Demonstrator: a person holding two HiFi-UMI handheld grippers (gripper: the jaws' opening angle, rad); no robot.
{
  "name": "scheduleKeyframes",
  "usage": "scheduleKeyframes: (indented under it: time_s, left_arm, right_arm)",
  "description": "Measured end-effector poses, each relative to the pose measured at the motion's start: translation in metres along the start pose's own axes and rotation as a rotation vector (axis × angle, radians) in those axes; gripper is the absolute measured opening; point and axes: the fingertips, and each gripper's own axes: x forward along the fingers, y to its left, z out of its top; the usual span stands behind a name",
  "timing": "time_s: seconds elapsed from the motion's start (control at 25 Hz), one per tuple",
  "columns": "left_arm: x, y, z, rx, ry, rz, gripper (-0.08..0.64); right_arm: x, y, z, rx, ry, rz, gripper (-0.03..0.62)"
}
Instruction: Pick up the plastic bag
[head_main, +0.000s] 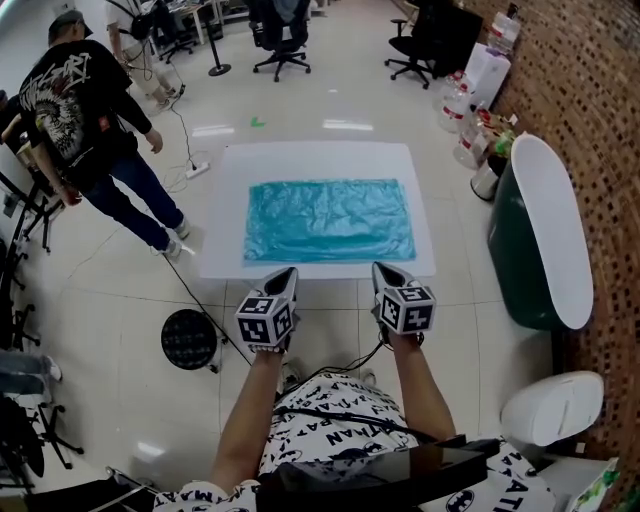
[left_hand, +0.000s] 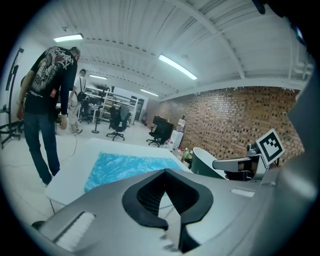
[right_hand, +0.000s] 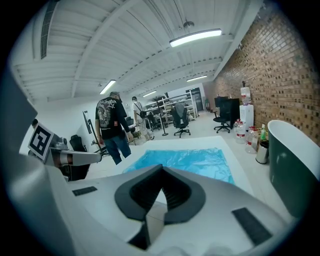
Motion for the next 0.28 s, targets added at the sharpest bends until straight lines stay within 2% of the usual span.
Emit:
scheduleKeyframes:
  time_s: [0.28]
  left_arm:
    - [0.0048, 0.003, 0.0005, -0.002, -0.004, 0.004, 0.0]
  right_arm:
    - [0.0058, -0.0025, -0.0001, -0.009, 0.005, 0.0, 0.0]
